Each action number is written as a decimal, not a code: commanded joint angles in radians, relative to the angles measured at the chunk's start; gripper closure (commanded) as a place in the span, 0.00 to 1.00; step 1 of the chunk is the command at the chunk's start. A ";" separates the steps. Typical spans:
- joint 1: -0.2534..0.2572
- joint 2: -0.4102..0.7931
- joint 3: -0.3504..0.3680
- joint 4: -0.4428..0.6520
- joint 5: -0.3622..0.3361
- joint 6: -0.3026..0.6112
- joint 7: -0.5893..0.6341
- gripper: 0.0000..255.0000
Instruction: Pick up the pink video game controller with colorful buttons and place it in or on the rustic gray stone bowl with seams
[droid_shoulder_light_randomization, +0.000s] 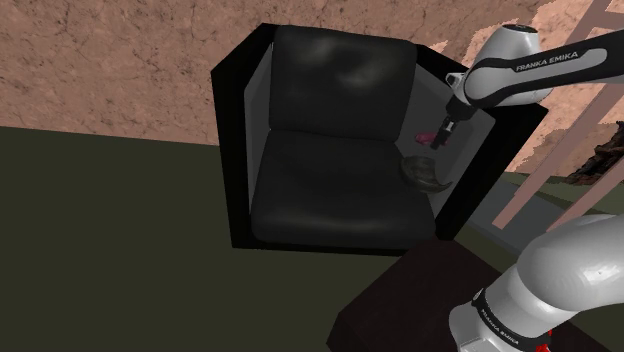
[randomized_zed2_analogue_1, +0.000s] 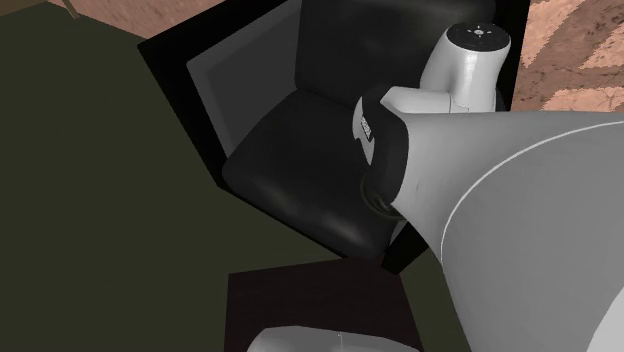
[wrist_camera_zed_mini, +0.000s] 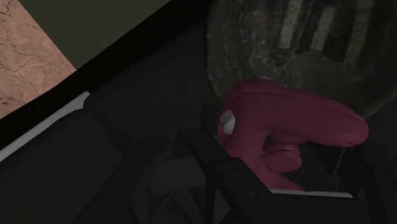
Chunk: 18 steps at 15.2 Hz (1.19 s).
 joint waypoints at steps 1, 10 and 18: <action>-0.006 0.100 -0.022 -0.067 0.000 0.011 0.007 1.00; 0.001 0.135 -0.034 -0.031 0.011 0.008 -0.008 0.00; -0.002 0.005 0.001 -0.008 0.001 -0.143 0.014 0.00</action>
